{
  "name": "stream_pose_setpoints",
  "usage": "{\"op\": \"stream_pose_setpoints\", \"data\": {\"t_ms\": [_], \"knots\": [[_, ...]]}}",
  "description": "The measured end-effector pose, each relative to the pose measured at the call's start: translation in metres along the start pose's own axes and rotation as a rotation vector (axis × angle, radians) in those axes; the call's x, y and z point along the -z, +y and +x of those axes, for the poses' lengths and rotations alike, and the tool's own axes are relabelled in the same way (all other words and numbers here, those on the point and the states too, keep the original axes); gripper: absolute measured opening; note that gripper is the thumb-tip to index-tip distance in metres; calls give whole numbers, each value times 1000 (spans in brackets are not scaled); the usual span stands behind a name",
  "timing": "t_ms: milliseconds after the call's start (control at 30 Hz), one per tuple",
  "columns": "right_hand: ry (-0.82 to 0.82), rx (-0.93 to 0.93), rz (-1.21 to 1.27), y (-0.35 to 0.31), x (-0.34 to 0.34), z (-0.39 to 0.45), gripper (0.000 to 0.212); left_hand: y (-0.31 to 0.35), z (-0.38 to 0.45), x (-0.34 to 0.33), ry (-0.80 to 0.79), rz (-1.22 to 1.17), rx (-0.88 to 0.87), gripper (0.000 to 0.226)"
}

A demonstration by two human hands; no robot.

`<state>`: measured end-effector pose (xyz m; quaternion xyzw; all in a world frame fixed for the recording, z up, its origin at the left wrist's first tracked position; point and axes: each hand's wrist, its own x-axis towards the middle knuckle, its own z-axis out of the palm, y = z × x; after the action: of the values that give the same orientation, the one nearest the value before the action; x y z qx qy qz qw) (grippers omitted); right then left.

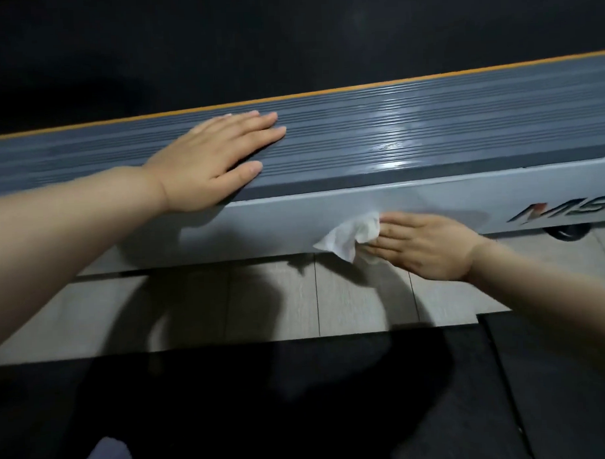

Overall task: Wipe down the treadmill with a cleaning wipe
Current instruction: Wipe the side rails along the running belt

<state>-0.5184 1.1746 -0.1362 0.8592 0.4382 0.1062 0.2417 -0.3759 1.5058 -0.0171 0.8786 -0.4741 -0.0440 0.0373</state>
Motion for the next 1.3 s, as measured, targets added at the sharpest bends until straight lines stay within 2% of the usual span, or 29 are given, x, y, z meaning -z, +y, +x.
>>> {"op": "stream_pose_setpoints", "data": {"t_ms": [67,133,300,367,400,500,567,633,733,767,833,933,1000,1067,1100,1167,1233,1300], "knots": [[87,-67,63,14,17,5,50,0,-1,-1,6,5,5,58],[94,-72,32,14,22,13,54,-1,-1,0,13,11,12,57],[-126,143,-239,-35,-2,36,60,0,1,-1,35,-12,2,56],[-224,144,-205,-51,3,60,64,-4,2,-2,38,-24,-2,56],[-218,137,-187,-54,10,73,63,-5,1,-3,38,-23,-4,57],[68,-47,-148,-33,32,105,60,-7,3,-5,59,-10,-22,58],[148,-124,-156,-23,41,115,62,-8,3,-6,46,-40,-39,59],[60,-124,-194,-31,42,116,62,-9,3,-6,46,-46,-48,59],[-249,16,-281,-48,35,117,59,-12,4,-6,68,-42,-57,58],[-307,73,-302,-50,33,119,58,-12,4,-7,73,-42,-58,58],[-268,111,-341,-52,35,128,57,-11,5,-8,84,-40,-54,59],[-99,-4,-254,-55,48,152,59,-11,6,-8,121,-103,-58,56],[-22,-102,-227,-53,71,170,60,-13,5,-8,171,-223,-64,48],[8,-161,-243,-58,87,181,61,-19,-2,-4,253,-403,15,42],[-26,-163,-240,-64,87,182,62,-25,-11,-1,283,-442,68,42],[-174,-99,-250,-80,77,179,60,-46,-39,4,276,-372,109,43],[-329,8,-242,-86,74,181,57,-78,-81,6,155,-207,64,44],[-298,73,-260,-81,80,190,52,-112,-128,11,66,-106,56,48]]}}
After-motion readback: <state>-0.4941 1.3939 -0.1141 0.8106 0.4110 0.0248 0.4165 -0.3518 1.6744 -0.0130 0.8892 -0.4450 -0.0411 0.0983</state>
